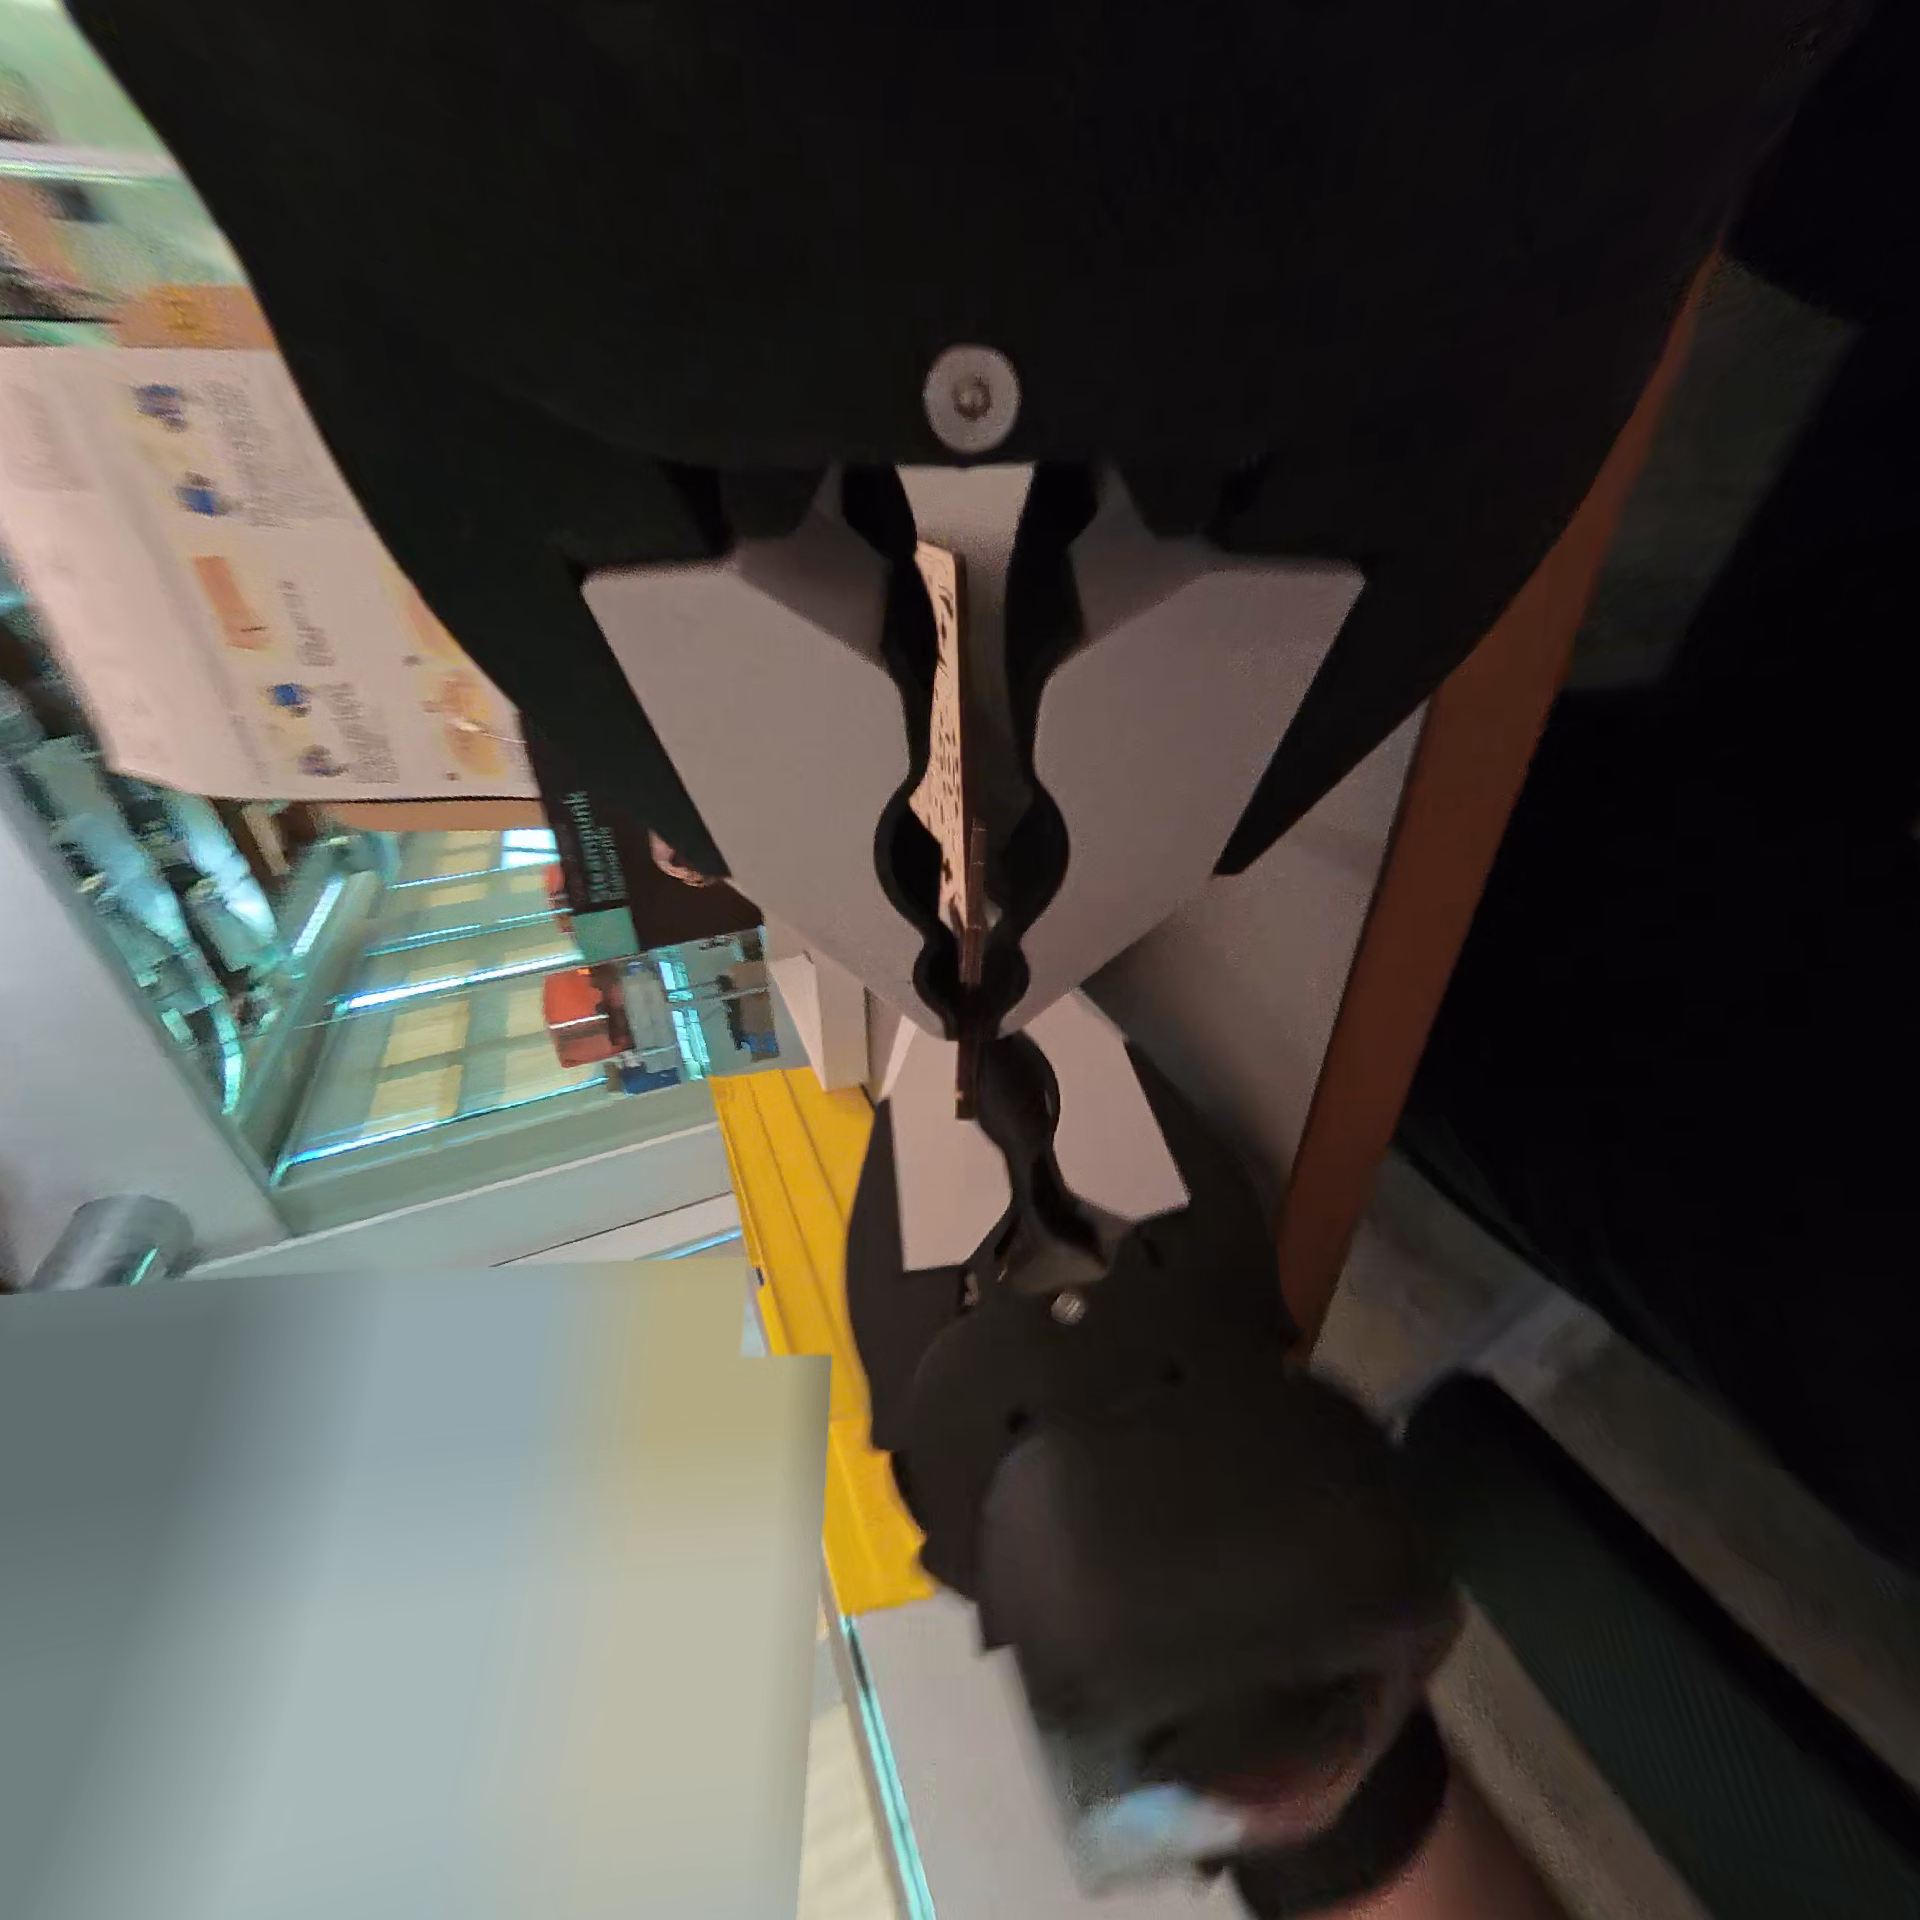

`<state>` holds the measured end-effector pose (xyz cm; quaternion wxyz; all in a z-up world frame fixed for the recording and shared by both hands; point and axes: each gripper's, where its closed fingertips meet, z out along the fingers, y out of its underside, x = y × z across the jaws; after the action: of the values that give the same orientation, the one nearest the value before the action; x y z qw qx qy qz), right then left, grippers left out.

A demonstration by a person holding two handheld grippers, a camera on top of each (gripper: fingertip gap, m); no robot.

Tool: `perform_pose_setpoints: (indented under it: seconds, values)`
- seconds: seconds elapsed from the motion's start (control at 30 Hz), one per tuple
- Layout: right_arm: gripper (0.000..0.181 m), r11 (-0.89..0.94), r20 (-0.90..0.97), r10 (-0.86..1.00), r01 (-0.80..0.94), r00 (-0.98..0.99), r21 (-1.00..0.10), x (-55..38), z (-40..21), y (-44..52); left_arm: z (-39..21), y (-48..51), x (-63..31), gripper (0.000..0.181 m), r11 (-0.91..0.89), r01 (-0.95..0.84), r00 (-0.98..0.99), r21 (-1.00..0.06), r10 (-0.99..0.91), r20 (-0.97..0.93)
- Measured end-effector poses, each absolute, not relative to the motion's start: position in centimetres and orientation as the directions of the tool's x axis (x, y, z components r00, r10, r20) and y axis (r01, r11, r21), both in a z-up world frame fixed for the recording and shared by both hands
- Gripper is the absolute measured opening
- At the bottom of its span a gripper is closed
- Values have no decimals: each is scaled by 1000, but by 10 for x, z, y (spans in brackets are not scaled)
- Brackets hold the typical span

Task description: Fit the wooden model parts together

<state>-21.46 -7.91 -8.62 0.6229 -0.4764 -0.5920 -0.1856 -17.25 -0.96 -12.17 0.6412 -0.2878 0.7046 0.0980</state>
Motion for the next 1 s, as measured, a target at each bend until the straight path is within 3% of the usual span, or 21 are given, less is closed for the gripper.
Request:
perform_pose_setpoints:
  seconds: [0.17, 0.3, 0.47, 1.0]
  values:
    - [2, 301, 636, 441, 563, 633, -769, -195, -42, -66, -130, -9, -171, 1, 825, -532, -30, -189, -241, -970]
    - [2, 106, 263, 541, 245, 799, -964, -181, -21, -47, -129, -9, -170, 0, 830, -532, -24, -164, -208, -978]
    - [2, -15, 9, 563, 21, 826, -1000, -165, -23, -25, -127, -9, -169, 0, 831, -532, -14, -163, -202, -979]
    - [2, -218, -122, 589, 11, 799, -976, -167, -52, -8, -132, -8, -169, 1, 823, -542, -47, -172, -235, -971]
